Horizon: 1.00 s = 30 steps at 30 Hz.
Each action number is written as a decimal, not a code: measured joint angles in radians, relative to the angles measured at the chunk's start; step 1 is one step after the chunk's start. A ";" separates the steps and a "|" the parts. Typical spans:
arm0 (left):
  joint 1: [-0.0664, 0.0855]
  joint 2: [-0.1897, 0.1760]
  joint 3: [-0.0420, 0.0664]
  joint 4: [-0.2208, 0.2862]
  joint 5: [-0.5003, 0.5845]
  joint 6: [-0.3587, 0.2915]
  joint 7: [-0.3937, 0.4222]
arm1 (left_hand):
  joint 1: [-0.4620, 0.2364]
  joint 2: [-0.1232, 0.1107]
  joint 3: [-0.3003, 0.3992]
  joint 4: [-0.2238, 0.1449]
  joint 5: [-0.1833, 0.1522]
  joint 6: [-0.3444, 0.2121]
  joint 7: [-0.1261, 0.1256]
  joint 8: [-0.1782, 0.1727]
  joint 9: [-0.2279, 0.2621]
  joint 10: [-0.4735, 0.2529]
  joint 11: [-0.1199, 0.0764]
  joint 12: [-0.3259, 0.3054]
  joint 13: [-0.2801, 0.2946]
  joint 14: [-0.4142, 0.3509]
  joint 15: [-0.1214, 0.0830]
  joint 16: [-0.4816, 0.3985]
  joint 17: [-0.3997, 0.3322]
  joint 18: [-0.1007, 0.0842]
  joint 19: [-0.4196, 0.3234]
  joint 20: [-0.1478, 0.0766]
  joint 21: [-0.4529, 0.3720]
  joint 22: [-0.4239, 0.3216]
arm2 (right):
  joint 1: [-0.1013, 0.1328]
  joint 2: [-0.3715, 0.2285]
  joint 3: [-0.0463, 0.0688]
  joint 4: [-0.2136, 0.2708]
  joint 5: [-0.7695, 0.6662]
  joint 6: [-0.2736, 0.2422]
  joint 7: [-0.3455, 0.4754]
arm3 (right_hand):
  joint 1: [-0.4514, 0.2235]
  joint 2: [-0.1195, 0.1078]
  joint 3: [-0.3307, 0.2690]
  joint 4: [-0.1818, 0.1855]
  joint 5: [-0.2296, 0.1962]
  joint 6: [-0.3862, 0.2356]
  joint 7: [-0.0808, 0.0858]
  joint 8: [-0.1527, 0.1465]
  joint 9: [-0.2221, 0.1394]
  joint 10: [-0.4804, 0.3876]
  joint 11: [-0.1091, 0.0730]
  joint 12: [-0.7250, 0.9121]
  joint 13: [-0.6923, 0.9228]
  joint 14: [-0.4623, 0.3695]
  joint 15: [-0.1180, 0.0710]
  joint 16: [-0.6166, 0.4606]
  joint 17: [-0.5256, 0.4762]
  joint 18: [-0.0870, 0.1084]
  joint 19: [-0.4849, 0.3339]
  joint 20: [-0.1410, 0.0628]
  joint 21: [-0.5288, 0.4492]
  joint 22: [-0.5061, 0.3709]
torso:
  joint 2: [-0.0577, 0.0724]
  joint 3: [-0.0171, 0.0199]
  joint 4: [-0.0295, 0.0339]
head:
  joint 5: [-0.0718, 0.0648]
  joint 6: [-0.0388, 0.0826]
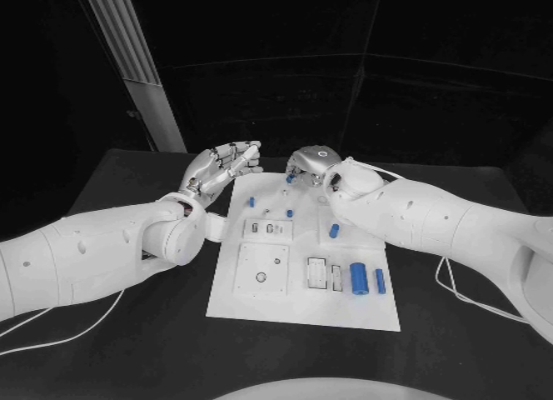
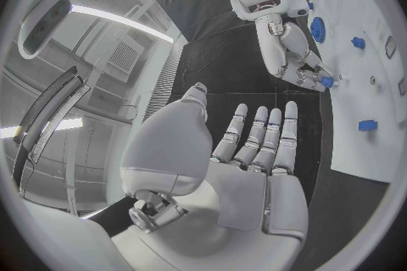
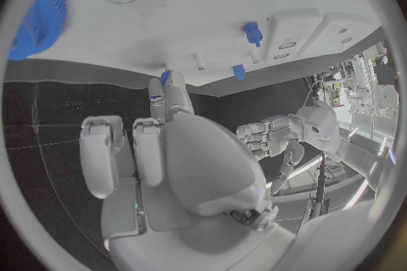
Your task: Assemble the parts on the task board
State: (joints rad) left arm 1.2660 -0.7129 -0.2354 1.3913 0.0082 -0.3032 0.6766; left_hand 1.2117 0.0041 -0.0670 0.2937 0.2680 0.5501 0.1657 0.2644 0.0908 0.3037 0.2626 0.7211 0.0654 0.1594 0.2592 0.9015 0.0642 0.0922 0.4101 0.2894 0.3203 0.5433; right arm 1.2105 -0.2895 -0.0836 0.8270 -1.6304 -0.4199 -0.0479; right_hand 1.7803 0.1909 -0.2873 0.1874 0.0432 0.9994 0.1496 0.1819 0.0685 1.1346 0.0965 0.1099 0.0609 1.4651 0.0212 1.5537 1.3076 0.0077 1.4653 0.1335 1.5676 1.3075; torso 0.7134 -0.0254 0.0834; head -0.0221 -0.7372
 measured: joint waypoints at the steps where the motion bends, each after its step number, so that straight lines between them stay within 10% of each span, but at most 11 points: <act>1: 0.000 0.000 0.000 0.000 0.000 0.000 0.000 | 0.000 0.000 0.000 0.000 0.000 0.000 0.000 0.000 0.000 0.000 0.000 0.000 0.000 0.000 0.000 0.000 0.000 0.000 0.000 0.000 0.000 0.000 | 0.000 0.001 0.000 -0.001 0.000 0.001 0.000 | 0.000 0.000 0.000 0.000 0.000 0.000 0.000 0.000 0.000 0.000 0.000 0.000 0.000 0.000 0.000 0.000 0.000 0.000 0.000 0.000 0.000 0.000 | 0.000 0.0000 0.0000 | 0.000 0.000; 18: 0.000 0.001 0.000 -0.002 0.000 0.001 0.000 | 0.000 0.000 0.000 0.000 0.000 -0.004 0.004 0.000 -0.001 0.000 0.000 0.000 0.000 0.000 0.000 0.000 0.000 0.000 0.000 0.000 0.000 0.000 | -0.001 0.007 0.000 -0.012 0.000 0.025 -0.005 | -0.001 -0.001 -0.019 0.025 0.000 -0.069 -0.003 -0.062 -0.005 -0.053 0.006 -0.049 0.000 0.000 0.008 0.000 0.000 0.000 0.000 0.000 0.000 0.000 | 0.000 -0.0002 -0.0003 | 0.002 -0.005; 25: 0.000 0.001 0.000 -0.002 0.000 0.002 0.000 | 0.000 0.000 0.000 0.000 0.000 -0.004 0.004 0.000 -0.001 0.000 0.000 0.000 0.000 0.000 0.000 0.000 0.000 0.000 0.000 0.000 0.000 0.000 | -0.001 0.006 0.000 -0.009 0.000 0.027 -0.007 | -0.043 0.008 -0.041 0.047 0.000 -0.198 -0.016 -0.120 -0.009 -0.120 0.025 -0.049 0.000 0.000 0.022 0.000 0.000 0.000 0.002 0.013 0.000 0.000 | 0.000 -0.0003 -0.0006 | 0.003 -0.007; 30: 0.000 0.001 0.000 -0.005 0.000 0.002 0.000 | 0.004 0.004 0.000 0.000 0.000 -0.007 0.000 0.004 -0.001 0.000 0.000 0.000 0.000 0.000 0.000 0.000 0.000 0.000 0.000 0.000 0.000 -0.001 | -0.001 -0.015 0.000 0.020 0.000 0.010 -0.008 | -0.099 -0.019 -0.054 0.060 0.000 -0.289 0.017 -0.124 -0.009 -0.151 0.043 -0.049 0.003 0.000 0.036 0.000 0.000 0.000 0.000 0.026 0.000 0.000 | 0.000 -0.0003 -0.0006 | 0.002 -0.006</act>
State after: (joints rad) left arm 1.2662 -0.7114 -0.2354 1.3863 0.0081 -0.3010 0.6766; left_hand 1.2156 0.0081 -0.0670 0.2937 0.2679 0.5430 0.1656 0.2683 0.0899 0.3037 0.2626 0.7211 0.0654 0.1594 0.2592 0.9015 0.0643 0.0922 0.4101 0.2894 0.3203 0.5424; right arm 1.2097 -0.3047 -0.0838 0.8467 -1.6307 -0.4096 -0.0562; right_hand 1.6815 0.1722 -0.3416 0.2472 0.0434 0.7104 0.1669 0.0581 0.0592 0.9838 0.1395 0.0614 0.0637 1.4653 0.0577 1.5537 1.3074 0.0075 1.4655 0.1592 1.5676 1.3074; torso 0.7132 -0.0257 0.0828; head -0.0198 -0.7434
